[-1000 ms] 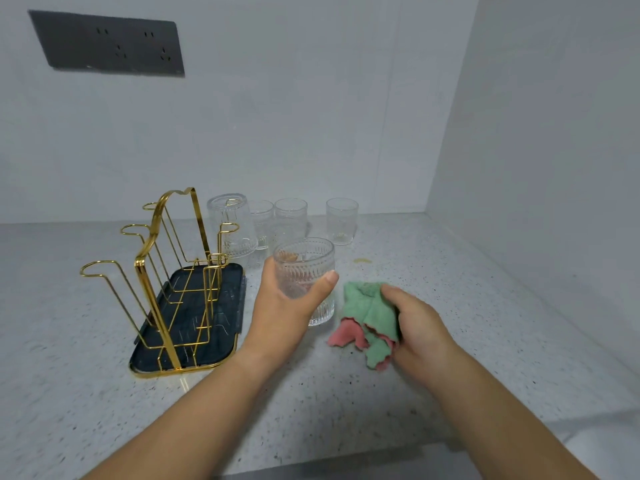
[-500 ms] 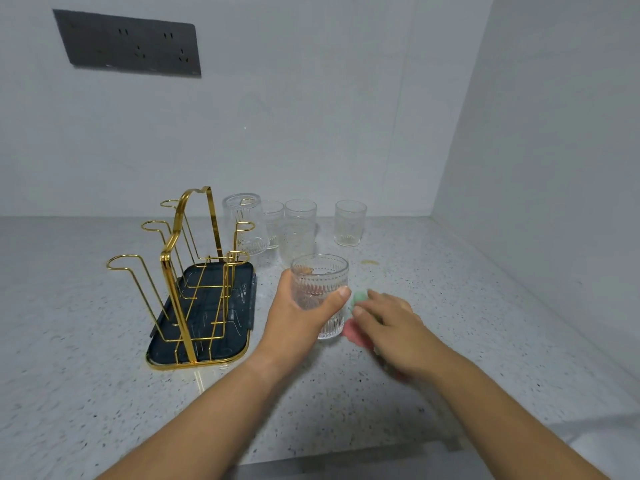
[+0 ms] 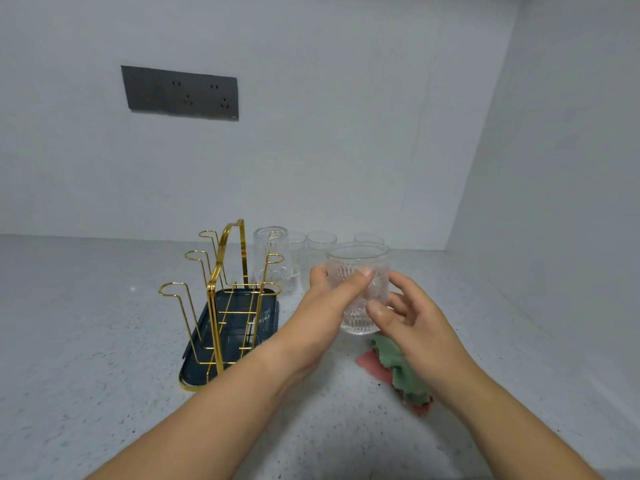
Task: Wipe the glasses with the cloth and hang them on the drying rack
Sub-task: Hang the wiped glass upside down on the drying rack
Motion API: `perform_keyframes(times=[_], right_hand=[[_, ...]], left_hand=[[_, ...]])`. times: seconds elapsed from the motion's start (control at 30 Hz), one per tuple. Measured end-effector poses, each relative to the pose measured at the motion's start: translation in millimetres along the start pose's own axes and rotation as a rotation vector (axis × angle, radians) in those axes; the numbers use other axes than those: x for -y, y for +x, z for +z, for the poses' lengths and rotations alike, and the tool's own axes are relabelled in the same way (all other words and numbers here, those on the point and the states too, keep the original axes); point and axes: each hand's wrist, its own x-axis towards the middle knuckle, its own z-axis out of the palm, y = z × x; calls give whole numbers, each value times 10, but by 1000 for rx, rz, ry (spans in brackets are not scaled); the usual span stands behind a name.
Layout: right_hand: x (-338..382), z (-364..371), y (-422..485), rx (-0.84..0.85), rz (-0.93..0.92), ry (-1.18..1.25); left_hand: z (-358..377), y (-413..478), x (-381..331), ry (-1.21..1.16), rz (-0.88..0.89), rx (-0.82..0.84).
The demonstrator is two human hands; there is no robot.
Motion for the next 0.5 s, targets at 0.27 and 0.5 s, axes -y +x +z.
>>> perform_keyframes(times=[0.27,0.5], right_hand=[[304,185,391,14,-21,415],[518,366,859,64,8,455]], left_hand=[[-230,98,-746,237,61,-39],[-660,388,-1379,443,12,1]])
